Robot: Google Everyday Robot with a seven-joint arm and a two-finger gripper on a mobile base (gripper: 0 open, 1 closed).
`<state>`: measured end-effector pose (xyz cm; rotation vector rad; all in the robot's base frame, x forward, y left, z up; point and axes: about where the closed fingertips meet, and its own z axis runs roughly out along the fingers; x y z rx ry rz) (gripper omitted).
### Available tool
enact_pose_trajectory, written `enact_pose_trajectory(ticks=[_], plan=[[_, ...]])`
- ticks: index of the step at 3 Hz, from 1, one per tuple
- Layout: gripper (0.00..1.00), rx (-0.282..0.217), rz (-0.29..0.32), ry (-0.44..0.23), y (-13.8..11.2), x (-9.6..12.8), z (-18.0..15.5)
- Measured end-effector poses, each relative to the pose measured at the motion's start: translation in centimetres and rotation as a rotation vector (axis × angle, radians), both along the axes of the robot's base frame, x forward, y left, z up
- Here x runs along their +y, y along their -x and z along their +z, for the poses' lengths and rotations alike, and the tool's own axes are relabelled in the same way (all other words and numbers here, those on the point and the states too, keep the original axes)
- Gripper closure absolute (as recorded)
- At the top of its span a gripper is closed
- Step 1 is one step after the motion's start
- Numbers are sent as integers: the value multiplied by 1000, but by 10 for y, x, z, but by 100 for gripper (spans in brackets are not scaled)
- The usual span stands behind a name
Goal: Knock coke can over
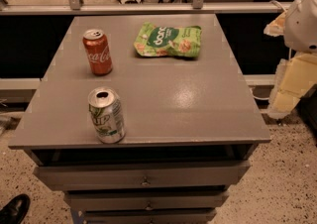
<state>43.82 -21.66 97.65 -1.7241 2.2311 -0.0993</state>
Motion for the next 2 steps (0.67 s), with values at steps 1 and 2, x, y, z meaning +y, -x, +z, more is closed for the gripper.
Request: enact_pose_trajectory(ticks=[1, 2], plan=[[0, 0, 0, 0, 0, 0, 0], [0, -10, 20, -71, -22, 16, -13]])
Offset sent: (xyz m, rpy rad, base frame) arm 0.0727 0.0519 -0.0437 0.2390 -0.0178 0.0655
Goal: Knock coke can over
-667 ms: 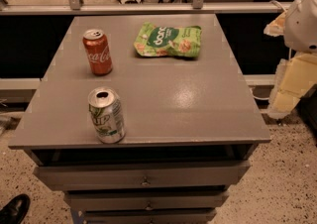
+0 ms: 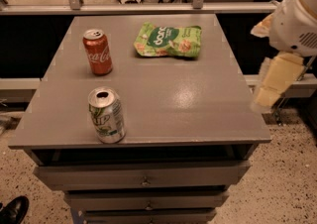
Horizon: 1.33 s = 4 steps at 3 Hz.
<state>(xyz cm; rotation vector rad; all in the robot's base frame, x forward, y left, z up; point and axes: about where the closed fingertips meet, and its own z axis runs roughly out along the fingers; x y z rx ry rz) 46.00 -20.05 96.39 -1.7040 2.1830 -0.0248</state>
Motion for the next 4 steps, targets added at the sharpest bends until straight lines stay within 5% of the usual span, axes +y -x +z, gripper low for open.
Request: enact_pose_trajectory(ticks=[3, 4], plan=[[0, -48, 116, -374, -115, 151, -49], [0, -50, 116, -380, -116, 153, -50]])
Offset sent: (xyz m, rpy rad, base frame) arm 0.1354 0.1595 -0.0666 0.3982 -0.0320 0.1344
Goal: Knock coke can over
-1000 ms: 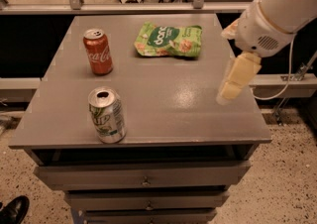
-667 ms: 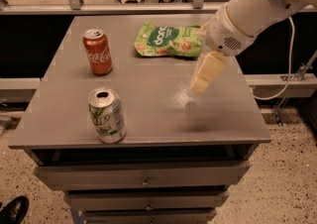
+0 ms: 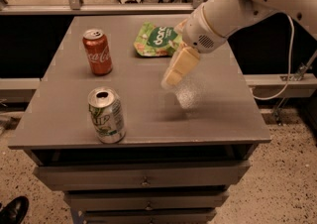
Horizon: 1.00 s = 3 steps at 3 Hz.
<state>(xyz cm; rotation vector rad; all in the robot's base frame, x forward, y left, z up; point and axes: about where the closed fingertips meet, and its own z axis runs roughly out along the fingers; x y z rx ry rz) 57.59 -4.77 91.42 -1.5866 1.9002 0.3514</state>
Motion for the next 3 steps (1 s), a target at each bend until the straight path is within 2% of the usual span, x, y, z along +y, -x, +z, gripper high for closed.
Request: enact_pose_trajectory(ticks=[3], plan=[[0, -68, 63, -342, -79, 117, -7]])
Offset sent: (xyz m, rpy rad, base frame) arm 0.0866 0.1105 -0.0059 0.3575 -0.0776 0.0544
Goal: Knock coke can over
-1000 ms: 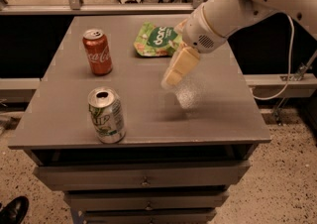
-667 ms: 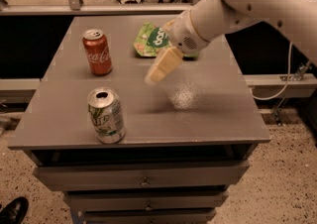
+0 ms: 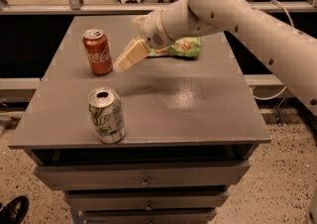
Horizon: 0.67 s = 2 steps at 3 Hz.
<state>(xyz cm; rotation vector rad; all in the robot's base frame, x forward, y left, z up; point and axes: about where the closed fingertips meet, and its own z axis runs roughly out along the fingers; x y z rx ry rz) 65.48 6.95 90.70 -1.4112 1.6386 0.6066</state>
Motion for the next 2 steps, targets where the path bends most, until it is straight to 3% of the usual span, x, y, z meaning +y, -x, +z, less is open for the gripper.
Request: enact_pose_trajectory(ticks=[1, 2], plan=[[0, 27, 36, -143, -19, 63, -11], [3, 68, 57, -202, -20, 90, -21]])
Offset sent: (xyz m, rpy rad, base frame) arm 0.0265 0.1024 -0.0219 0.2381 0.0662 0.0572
